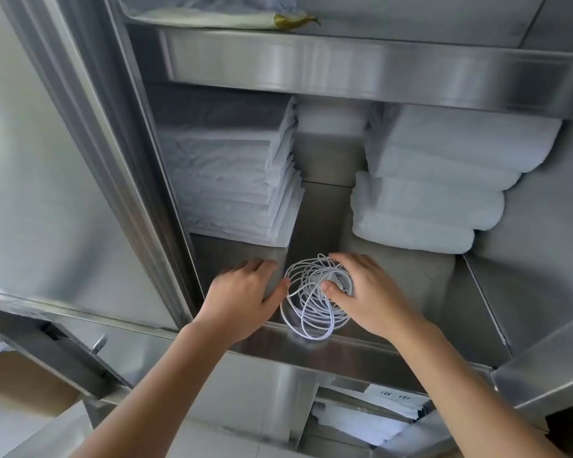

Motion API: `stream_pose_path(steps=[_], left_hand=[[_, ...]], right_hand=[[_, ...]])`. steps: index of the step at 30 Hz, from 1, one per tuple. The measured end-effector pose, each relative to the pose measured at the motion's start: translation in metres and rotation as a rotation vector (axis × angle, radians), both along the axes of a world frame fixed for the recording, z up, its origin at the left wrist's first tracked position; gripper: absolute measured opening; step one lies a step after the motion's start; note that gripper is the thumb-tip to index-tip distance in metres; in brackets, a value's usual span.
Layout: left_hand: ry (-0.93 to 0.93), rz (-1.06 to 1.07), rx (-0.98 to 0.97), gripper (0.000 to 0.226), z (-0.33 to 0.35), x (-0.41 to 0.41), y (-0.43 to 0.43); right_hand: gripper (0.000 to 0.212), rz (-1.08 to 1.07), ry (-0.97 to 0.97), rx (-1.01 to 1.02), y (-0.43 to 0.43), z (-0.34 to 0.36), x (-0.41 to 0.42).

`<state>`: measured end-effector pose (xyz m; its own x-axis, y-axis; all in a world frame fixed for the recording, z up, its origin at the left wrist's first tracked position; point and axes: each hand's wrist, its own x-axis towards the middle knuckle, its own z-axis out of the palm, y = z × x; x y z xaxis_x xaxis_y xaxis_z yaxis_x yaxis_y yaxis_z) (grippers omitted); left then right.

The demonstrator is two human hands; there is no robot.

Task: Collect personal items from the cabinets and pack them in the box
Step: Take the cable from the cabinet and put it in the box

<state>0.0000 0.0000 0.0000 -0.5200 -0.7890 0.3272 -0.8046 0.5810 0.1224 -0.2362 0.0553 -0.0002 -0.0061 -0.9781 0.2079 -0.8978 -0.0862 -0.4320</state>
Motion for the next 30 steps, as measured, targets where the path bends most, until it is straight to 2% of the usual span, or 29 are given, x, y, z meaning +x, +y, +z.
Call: stream_pose_path(steps=[3, 7, 14, 25, 30], left_hand=[[0.02, 0.014, -0.006, 0.052, -0.006, 0.0, -0.001], [0.029, 0.01, 0.003, 0.051, -0.019, 0.0, 0.003], [0.035, 0.029, 0.035, 0.051, -0.031, 0.005, 0.01], [0.032, 0.014, 0.047, 0.046, -0.028, 0.003, 0.014], [0.032, 0.018, 0.073, 0.051, -0.026, 0.003, 0.017]], right_hand=[[0.07, 0.034, 0.101, 0.038, -0.011, -0.011, -0.008], [0.097, 0.153, 0.238, 0.204, -0.025, -0.039, -0.012], [0.122, 0.151, 0.218, 0.244, -0.023, -0.074, -0.013], [0.123, 0.077, 0.176, 0.251, -0.023, -0.077, -0.004], [0.123, 0.057, 0.206, 0.229, -0.014, -0.078, -0.003]])
